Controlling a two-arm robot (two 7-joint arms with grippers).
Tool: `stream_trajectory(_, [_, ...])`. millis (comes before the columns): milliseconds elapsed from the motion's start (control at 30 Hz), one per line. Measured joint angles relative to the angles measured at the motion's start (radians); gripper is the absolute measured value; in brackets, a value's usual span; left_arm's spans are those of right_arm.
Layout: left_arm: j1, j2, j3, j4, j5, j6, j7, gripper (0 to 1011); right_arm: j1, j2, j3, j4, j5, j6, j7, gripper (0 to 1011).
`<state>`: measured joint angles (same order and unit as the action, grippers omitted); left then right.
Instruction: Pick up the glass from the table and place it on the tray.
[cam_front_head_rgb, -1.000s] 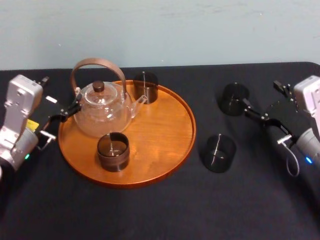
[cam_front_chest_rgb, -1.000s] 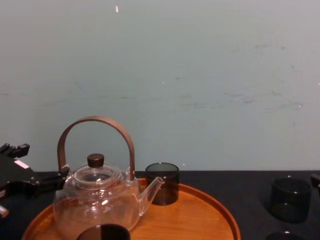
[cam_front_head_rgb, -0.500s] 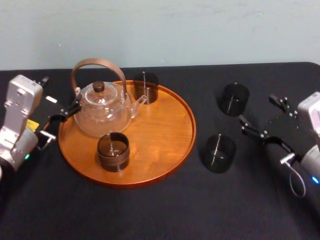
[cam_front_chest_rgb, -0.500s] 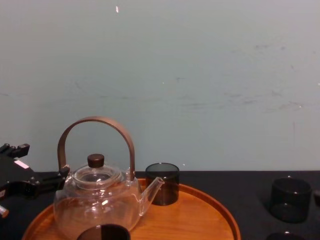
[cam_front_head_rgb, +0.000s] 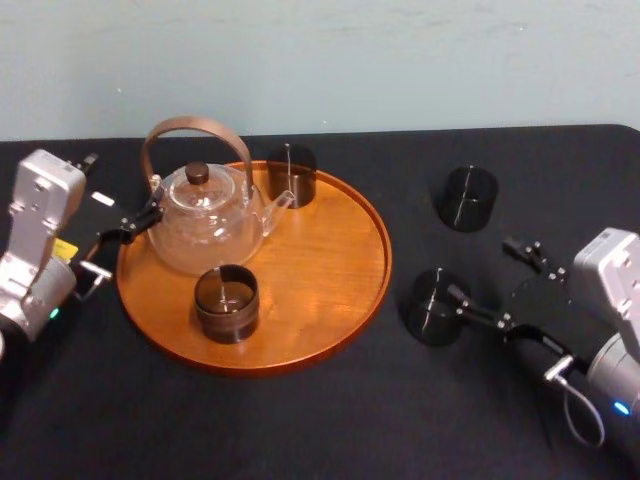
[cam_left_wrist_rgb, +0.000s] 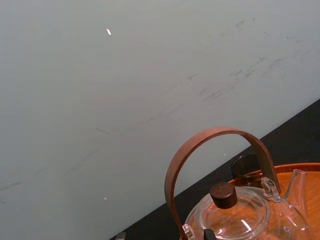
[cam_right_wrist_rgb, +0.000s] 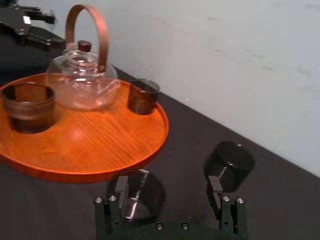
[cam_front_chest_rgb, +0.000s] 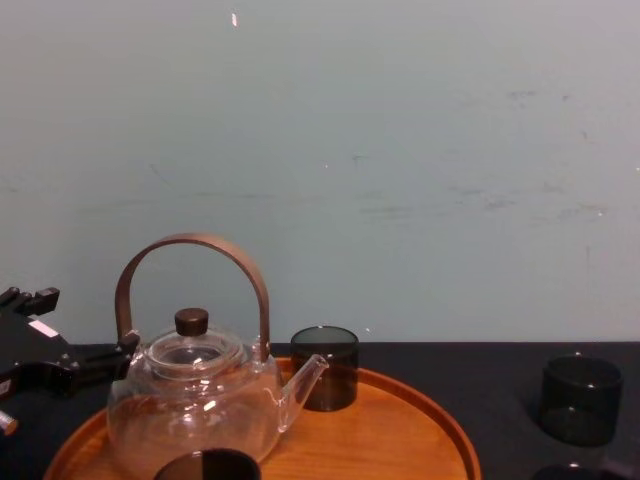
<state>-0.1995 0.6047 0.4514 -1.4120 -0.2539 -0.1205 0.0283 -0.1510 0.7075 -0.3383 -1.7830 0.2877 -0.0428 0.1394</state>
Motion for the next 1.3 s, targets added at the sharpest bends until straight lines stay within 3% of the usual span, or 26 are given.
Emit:
stream_trajectory(500, [0.000,0.000,0.000,0.000,0.000,0.000,0.000,1010,-0.006,-0.042,-0.016,0.018,-0.030,0.012,0.060,1002])
stream_trajectory(1300, [0.000,0.000,0.000,0.000,0.000,0.000,0.000,1010,-0.002,-0.107,0.017,0.074,-0.042,0.024,0.132,1002])
